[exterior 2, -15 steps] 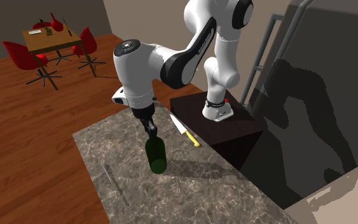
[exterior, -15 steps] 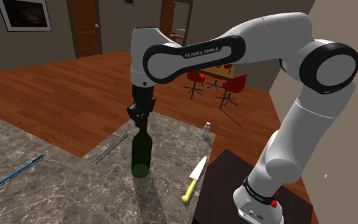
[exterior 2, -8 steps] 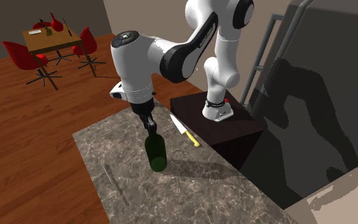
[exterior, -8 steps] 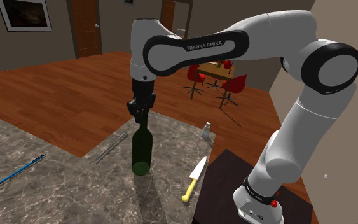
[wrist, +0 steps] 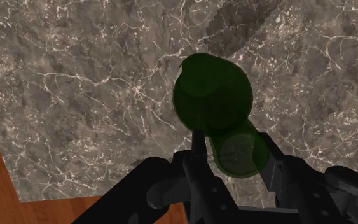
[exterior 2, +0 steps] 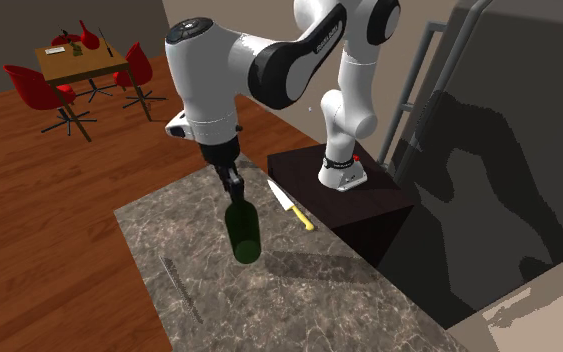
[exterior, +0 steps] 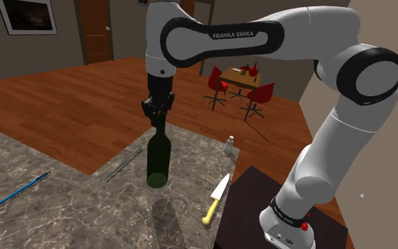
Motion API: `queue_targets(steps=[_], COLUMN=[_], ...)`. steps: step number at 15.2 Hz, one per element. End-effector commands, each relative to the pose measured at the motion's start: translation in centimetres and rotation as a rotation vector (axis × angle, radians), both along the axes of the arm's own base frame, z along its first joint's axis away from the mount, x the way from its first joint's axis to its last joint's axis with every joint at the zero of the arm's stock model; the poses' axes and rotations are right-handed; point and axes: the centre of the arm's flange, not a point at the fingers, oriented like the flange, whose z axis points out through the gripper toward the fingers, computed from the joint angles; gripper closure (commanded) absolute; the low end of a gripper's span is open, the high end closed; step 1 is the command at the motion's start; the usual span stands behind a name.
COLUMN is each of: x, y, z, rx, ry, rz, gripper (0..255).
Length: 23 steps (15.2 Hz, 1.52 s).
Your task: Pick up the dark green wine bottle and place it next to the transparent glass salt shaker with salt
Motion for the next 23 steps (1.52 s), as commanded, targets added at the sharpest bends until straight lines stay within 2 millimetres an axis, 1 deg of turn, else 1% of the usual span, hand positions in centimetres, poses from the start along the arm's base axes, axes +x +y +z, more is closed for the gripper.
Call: queue_targets(steps=[1, 21, 23], x=[0.0, 0.0, 0.1], y=[0.1, 0.1, -2.5], z=[1.1, 11.6, 11.6], rx=[0.000, 0.000, 0.000], ry=[0.000, 0.000, 0.000], rz=[0.000, 0.000, 0.000], gripper=[255, 255, 255])
